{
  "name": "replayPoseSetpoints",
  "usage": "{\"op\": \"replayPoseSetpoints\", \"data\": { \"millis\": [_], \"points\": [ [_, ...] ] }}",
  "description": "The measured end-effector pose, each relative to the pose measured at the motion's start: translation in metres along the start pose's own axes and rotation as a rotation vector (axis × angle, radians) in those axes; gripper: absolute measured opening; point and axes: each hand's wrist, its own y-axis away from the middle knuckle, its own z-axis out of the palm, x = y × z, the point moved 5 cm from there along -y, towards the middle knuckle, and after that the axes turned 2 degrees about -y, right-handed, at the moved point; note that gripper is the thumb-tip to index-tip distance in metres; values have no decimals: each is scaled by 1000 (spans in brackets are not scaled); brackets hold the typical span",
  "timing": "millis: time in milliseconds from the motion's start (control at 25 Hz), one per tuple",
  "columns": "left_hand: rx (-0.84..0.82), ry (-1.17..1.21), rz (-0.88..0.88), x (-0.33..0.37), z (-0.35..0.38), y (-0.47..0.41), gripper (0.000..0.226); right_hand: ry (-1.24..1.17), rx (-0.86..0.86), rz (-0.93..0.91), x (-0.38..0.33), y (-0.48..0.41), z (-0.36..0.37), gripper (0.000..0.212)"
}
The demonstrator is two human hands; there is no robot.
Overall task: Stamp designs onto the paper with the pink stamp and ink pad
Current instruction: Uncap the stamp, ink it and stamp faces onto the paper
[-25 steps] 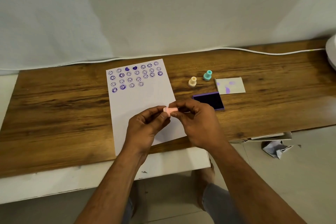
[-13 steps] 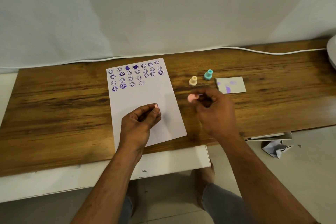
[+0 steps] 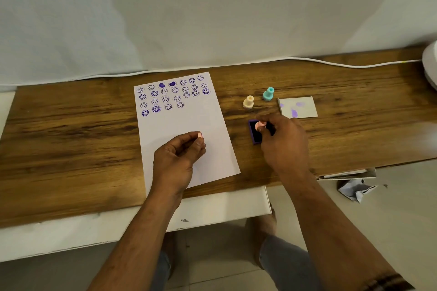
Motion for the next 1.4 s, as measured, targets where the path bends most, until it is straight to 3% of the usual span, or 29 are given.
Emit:
{"op": "replayPoseSetpoints", "data": {
  "millis": [400, 960, 1240, 1400],
  "points": [
    [26, -20, -12, 2, -2, 1, 24, 96, -3, 70, -5, 3, 3, 32],
    [59, -5, -27, 8, -10, 1, 24, 56, -33, 62, -2, -1, 2, 24],
    [82, -598, 286, 21, -12, 7, 30, -27, 19, 22, -8, -2, 1, 29],
    [22, -811, 341, 18, -10, 7, 30, -116, 20, -16, -26, 1, 9, 31]
  ]
}}
